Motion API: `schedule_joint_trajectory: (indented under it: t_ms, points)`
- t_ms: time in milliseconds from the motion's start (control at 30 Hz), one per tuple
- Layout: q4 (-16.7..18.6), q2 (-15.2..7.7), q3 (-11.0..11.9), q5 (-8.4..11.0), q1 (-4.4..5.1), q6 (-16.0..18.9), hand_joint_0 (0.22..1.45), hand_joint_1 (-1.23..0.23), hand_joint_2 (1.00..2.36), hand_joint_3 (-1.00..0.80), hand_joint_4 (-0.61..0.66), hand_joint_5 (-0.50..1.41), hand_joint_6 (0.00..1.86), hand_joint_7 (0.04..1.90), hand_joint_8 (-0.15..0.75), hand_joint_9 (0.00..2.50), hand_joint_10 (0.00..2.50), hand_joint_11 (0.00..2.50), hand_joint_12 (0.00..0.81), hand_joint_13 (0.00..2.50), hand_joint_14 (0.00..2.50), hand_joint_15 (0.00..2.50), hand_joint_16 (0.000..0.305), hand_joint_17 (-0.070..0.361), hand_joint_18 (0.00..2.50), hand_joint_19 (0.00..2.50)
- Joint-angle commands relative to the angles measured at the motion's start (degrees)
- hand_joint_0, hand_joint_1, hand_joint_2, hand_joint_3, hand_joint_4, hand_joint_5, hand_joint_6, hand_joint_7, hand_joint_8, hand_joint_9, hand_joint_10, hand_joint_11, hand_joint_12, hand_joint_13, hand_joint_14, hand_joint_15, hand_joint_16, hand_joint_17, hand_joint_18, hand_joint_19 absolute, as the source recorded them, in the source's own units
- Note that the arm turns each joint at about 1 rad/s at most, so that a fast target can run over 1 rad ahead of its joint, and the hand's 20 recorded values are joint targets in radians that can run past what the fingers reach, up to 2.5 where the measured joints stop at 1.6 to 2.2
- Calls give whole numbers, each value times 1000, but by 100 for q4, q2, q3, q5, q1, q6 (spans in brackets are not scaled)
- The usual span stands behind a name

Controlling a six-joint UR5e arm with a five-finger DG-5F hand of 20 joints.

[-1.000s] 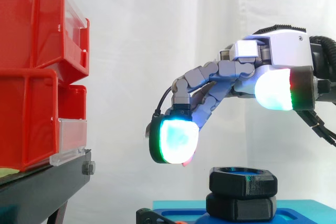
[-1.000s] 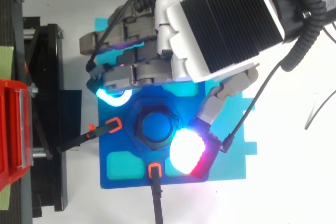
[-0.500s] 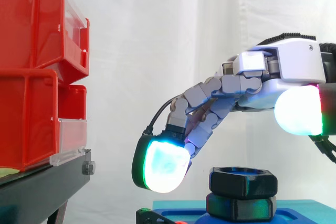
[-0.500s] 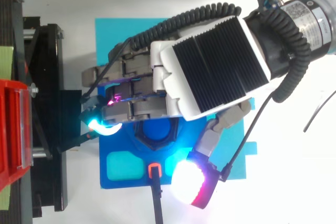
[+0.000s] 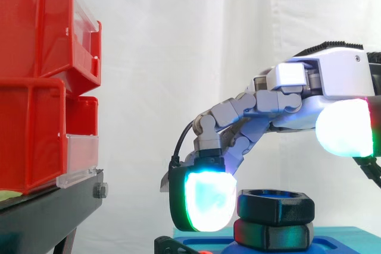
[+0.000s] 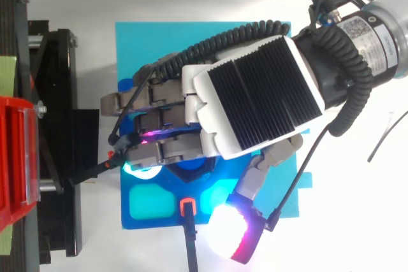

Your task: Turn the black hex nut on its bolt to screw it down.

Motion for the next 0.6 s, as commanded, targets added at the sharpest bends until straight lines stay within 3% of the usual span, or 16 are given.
schedule_joint_trajectory:
  t_ms: [0,333,567]
  points:
    - [-4,9,-7,-2,11,0,373,-94,1000,-500,299,-81,554,1224,377,742,8,338,424,508,3,94,65,147,658,367]
    - [-4,9,-7,-11,-16,-9,381,-98,1000,-500,292,-95,649,1092,380,800,10,404,419,520,3,101,65,145,672,367]
    - [-13,9,-7,-72,-112,0,382,-102,1000,-500,307,-97,657,1082,385,813,10,409,419,534,3,105,64,144,688,363]
